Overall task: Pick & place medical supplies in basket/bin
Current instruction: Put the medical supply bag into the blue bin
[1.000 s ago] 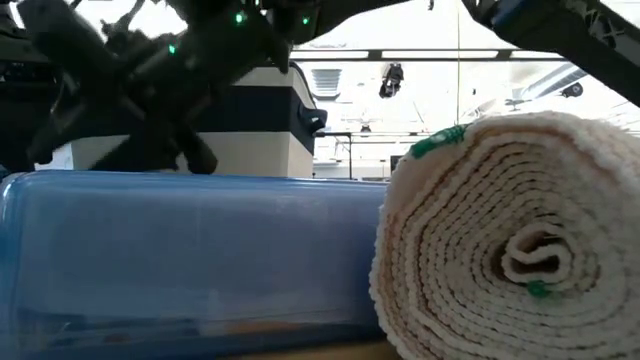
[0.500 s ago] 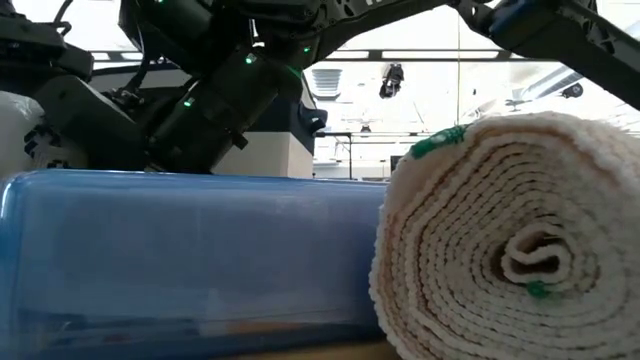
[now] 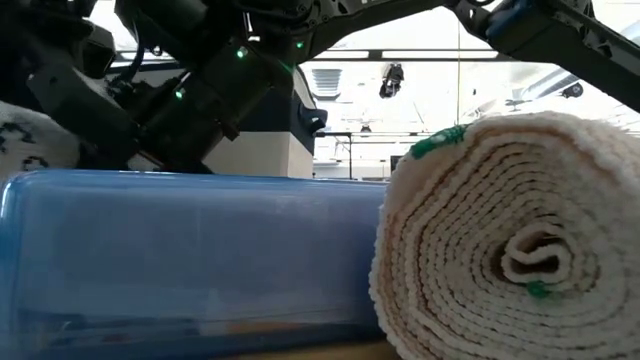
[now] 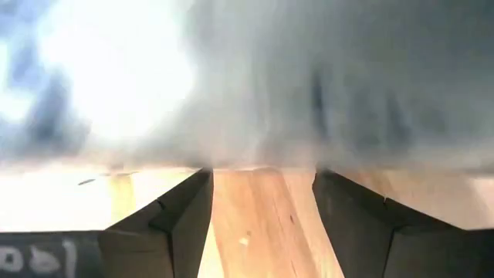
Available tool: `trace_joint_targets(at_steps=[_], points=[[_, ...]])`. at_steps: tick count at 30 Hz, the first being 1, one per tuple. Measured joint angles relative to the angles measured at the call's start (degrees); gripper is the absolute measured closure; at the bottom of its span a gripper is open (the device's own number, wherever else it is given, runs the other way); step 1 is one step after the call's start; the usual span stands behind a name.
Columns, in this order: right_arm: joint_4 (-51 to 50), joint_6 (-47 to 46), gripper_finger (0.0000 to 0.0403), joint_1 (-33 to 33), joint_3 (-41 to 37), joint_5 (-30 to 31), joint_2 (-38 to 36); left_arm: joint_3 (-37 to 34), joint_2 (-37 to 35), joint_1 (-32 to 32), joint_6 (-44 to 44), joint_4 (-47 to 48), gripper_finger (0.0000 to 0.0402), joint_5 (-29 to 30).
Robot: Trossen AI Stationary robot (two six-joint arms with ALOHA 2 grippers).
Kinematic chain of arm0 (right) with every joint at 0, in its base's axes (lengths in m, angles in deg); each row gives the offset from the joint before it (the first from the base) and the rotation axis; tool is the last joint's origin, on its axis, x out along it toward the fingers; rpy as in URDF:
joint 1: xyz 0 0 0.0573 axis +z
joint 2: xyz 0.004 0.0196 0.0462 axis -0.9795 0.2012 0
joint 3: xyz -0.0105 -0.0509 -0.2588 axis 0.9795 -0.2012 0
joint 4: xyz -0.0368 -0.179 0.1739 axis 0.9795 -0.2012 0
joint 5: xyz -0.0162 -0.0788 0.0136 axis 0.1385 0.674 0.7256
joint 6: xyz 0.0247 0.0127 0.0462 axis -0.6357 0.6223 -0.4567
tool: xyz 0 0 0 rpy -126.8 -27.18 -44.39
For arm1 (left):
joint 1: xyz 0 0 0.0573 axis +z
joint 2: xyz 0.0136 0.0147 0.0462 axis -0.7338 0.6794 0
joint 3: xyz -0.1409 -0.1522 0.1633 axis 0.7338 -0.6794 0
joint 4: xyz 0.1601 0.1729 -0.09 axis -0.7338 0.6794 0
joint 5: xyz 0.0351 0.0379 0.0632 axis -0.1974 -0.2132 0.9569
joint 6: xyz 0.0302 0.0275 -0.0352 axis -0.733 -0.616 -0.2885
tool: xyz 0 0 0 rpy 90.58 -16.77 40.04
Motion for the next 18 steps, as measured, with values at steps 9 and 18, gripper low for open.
trace_joint_targets(at_steps=[9, 18], points=[[-0.2, 0.0, 0.0188, 0.0, 1.8, 0.0, -0.2, -0.6, 7.7, 0.0, -3.5, -0.8, 0.0107, -0.3], [-11.3, 2.9, 0.0188, 2.4, 2.4, 0.7, -4.5, 0.4, 10.6, 0.0, -9.2, -0.4, 0.0140, -2.2]])
